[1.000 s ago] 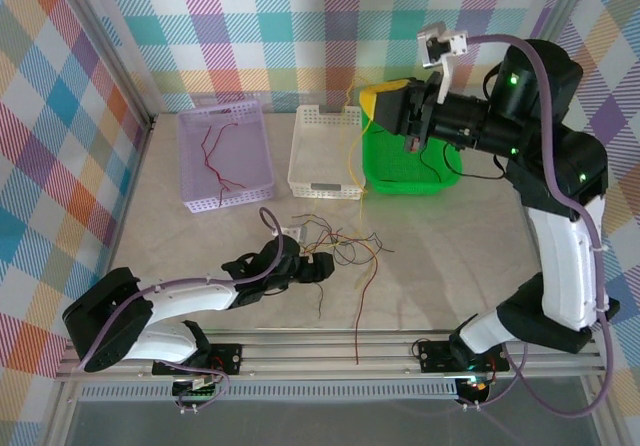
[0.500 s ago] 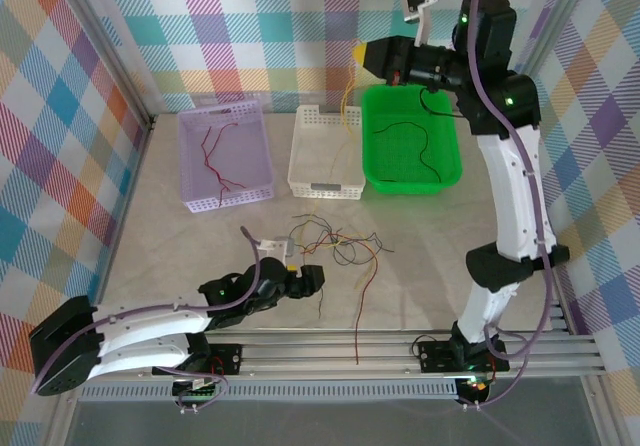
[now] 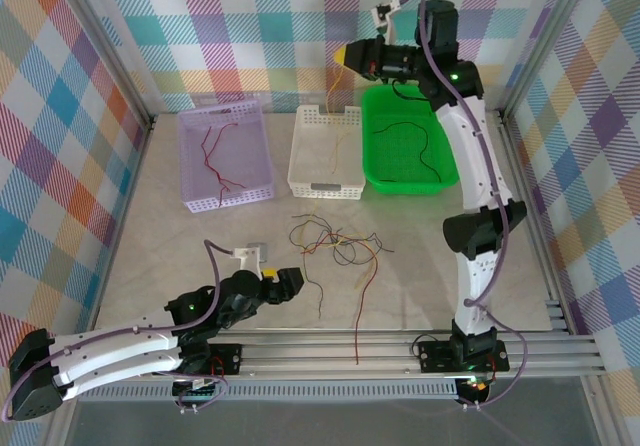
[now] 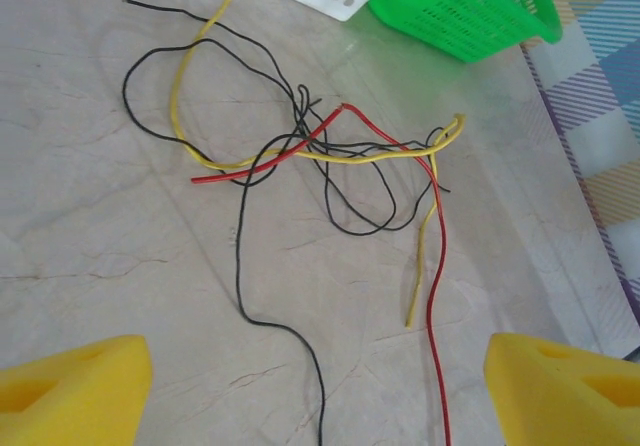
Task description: Untangle the cables
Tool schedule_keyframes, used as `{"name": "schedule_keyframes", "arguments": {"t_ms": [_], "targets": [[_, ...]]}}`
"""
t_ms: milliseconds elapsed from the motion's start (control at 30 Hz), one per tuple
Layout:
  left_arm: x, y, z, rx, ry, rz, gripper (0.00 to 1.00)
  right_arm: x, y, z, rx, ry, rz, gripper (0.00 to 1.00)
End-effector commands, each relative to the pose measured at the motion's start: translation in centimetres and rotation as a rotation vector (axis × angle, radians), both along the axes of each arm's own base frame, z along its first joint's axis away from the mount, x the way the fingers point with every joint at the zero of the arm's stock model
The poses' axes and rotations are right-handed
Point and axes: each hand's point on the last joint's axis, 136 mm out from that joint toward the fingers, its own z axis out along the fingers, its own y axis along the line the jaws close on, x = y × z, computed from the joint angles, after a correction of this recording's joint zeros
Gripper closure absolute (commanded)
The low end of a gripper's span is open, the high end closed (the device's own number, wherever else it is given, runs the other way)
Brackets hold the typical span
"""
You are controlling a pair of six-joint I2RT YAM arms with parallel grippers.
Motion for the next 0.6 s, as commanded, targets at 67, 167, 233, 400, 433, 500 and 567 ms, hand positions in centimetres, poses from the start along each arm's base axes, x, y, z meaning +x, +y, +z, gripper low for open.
{"name": "schedule_keyframes", "arguments": {"t_ms": [67,167,233,400,433,500,567], "targets": [[-0.2,1.3,-1.1,0.034,0.013,0.035,0.14,2.4,0.6,-4.3,-0.056,0.049,-0.015,1.0],[-0.3,1.2,-1.0,0.03,0.013,0.032,0.14,4.0,0.8,-7.9,-0.12,0.079,-0.05,1.0],[-0.3,1.2,-0.9,0.028,0.014,0.031,0.14,4.7,1.1,-10.4,-0.184,0.089,-0.074,1.0],[-0.2,1.3,-1.1,0.034,0.016,0.039,0.14,5.7,1.7,-16.1,-0.353,0.095,-0.115,1.0],[-0.2,1.3,-1.1,0.037,0.016,0.039,0.14,6.0,1.7,-17.1,-0.376,0.105,-0.121,1.0],[-0.2,1.3,-1.2,0.041,0.016,0.043,0.14,6.3,1.7,-18.8,-0.408,0.121,-0.129,1.0],[-0.2,1.3,-1.3,0.046,0.02,0.041,0.14,6.8,1.6,-20.6,-0.439,0.14,-0.139,1.0]]}}
